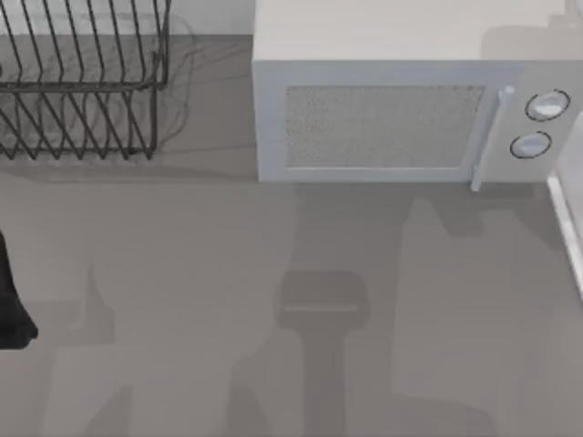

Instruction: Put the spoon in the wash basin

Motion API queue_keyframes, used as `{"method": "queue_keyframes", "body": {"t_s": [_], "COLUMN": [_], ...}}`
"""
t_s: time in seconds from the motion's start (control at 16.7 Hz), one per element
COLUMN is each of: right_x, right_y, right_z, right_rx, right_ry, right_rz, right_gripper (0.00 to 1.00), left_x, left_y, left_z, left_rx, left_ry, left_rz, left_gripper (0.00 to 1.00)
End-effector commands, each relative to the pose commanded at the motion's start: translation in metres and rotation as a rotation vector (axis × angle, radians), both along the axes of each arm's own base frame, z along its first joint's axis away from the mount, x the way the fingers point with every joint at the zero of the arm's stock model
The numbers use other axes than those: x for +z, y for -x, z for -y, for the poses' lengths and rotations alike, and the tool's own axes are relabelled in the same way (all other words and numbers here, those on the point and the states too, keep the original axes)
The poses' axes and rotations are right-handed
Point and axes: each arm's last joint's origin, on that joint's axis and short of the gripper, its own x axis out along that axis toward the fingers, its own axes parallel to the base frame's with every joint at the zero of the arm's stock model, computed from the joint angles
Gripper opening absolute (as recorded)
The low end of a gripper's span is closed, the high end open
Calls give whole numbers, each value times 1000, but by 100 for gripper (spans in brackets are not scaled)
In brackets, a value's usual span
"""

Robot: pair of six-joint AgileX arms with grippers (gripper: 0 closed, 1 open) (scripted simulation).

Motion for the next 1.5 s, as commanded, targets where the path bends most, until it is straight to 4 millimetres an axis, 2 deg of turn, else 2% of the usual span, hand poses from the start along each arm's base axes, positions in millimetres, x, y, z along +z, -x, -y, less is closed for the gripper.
{"method": "queue_keyframes", "body": {"t_s": [0.12,0.18,0.36,0.72,1.02,1.5], "right_x": [0,2,-4,-43,-45,-45], "right_y": [0,20,17,0,-1,-1], "right_z": [0,2,1,2,2,2], "right_rx": [0,6,7,0,0,0], "right_ry": [0,36,31,3,0,0], "right_rz": [0,-125,-106,-5,0,0], "right_gripper": [0,0,0,0,0,60], "left_x": [0,0,0,0,0,0], "left_y": [0,0,0,0,0,0], "left_z": [0,0,0,0,0,0], "left_rx": [0,0,0,0,0,0], "left_ry": [0,0,0,0,0,0], "left_rz": [0,0,0,0,0,0], "left_gripper": [100,100,100,100,100,100]}}
